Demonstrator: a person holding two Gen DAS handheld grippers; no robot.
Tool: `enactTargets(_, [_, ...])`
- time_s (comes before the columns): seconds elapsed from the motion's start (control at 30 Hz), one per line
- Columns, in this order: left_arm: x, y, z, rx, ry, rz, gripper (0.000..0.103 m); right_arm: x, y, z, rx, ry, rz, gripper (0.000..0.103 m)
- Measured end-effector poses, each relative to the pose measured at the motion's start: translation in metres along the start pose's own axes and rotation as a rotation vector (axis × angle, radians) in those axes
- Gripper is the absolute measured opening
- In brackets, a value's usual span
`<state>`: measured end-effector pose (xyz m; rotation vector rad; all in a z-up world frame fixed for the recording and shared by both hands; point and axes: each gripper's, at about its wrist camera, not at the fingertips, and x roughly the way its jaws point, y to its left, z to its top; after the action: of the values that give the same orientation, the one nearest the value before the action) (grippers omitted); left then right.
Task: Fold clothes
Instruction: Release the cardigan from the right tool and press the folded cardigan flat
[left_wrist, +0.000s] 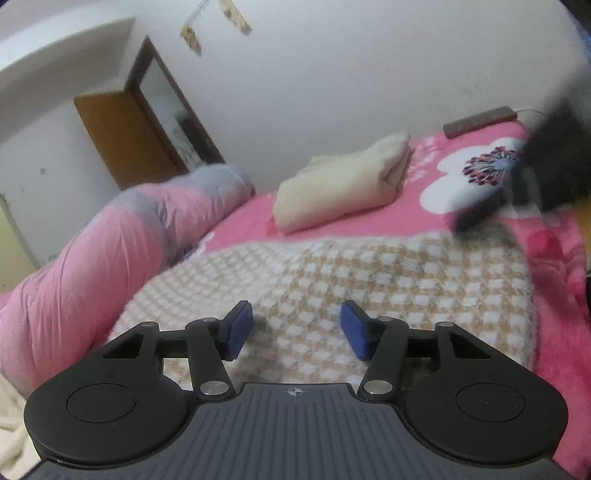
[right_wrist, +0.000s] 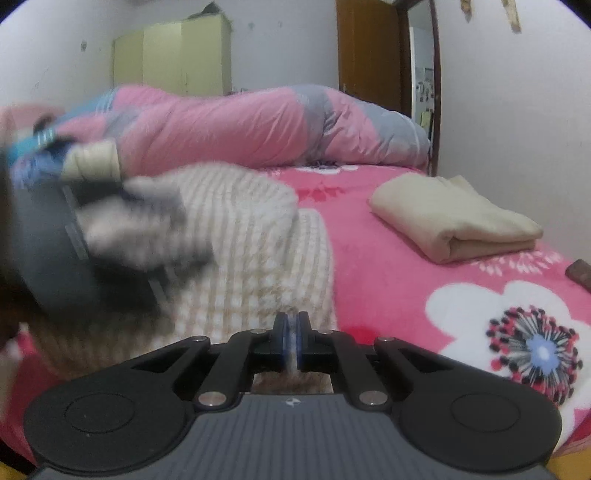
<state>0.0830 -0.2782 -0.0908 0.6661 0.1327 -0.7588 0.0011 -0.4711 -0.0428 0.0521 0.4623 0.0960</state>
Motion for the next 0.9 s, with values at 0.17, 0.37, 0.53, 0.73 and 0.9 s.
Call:
enactTargets(0.17, [0.000, 0.005, -0.001, -0.014, -0.012, -0.050, 0.045, 0.013, 0.007, 0.066, -0.102, -0.163, 0.089, 0.004])
enactTargets(0.37, [-0.002, 0.000, -0.006, 0.025, -0.038, -0.085, 0.037, 0.111, 0.038, 0.099, -0.312, -0.068, 0.198, 0.003])
enactTargets(0.53, [-0.001, -0.001, -0.010, 0.001, -0.054, -0.152, 0.037, 0.183, 0.009, 0.052, -0.256, 0.163, 0.059, 0.002])
enactTargets(0.73, [-0.002, 0.000, -0.012, -0.002, -0.079, -0.154, 0.037, 0.167, -0.069, 0.091, 0.300, 0.184, 0.210, 0.006])
enactTargets(0.9, [0.000, 0.003, -0.013, -0.022, -0.080, -0.164, 0.037, 0.204, -0.098, 0.085, 0.551, 0.359, 0.415, 0.026])
